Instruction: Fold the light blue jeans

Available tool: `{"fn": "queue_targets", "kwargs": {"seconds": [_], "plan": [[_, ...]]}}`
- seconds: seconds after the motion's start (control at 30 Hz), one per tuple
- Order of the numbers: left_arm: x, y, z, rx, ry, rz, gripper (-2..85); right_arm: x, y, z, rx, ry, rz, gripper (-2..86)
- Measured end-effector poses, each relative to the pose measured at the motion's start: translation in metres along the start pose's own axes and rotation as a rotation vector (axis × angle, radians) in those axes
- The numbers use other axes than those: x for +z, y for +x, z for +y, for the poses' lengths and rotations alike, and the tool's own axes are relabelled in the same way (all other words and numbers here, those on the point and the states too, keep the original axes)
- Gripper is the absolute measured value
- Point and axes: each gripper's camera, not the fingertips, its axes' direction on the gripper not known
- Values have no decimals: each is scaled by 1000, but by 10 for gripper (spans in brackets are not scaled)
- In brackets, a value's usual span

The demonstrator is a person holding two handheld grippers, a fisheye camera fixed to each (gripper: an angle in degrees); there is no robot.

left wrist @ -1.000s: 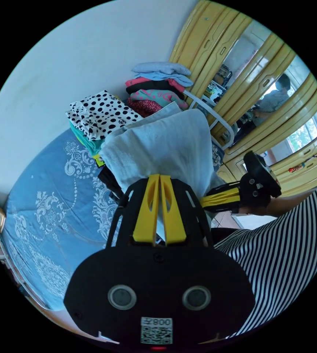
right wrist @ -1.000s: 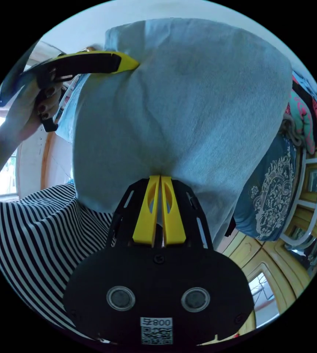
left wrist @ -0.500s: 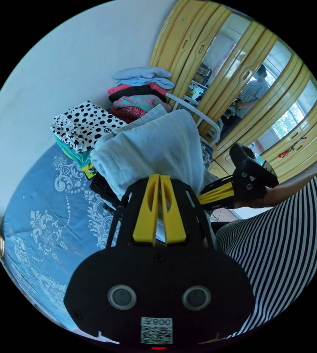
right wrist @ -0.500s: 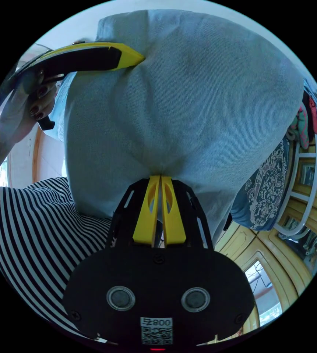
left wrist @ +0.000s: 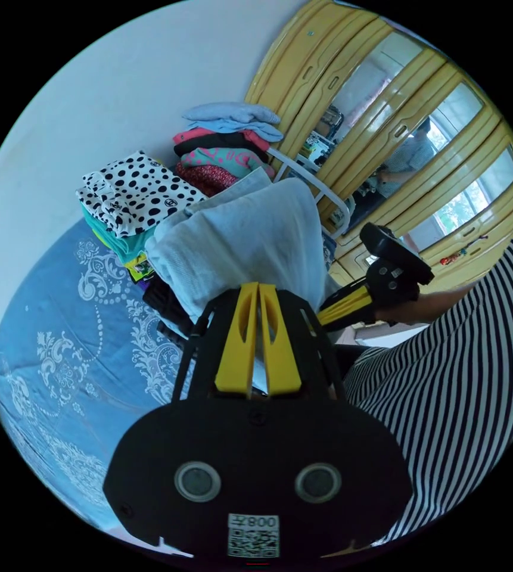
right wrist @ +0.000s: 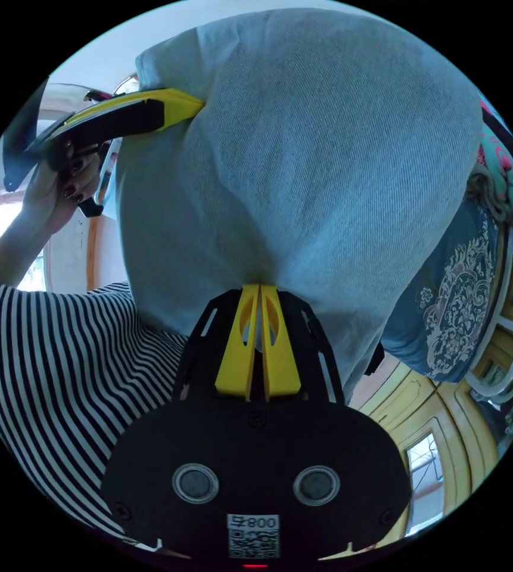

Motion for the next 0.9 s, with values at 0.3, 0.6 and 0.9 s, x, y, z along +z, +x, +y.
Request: {"fn": "queue_targets", "kwargs": {"seconds": [0.3, 0.6, 0.9], "plan": [[-32, 18, -44, -148, -82, -43, 0, -61, 93, 36, -124, 78, -134, 0], [-22, 5, -75, -339, -212, -135, 0, -57, 187, 42, -170, 76, -369, 0], [-73, 3, -96, -481, -158, -105, 1, -79, 244, 59, -209, 74, -472, 0]]}}
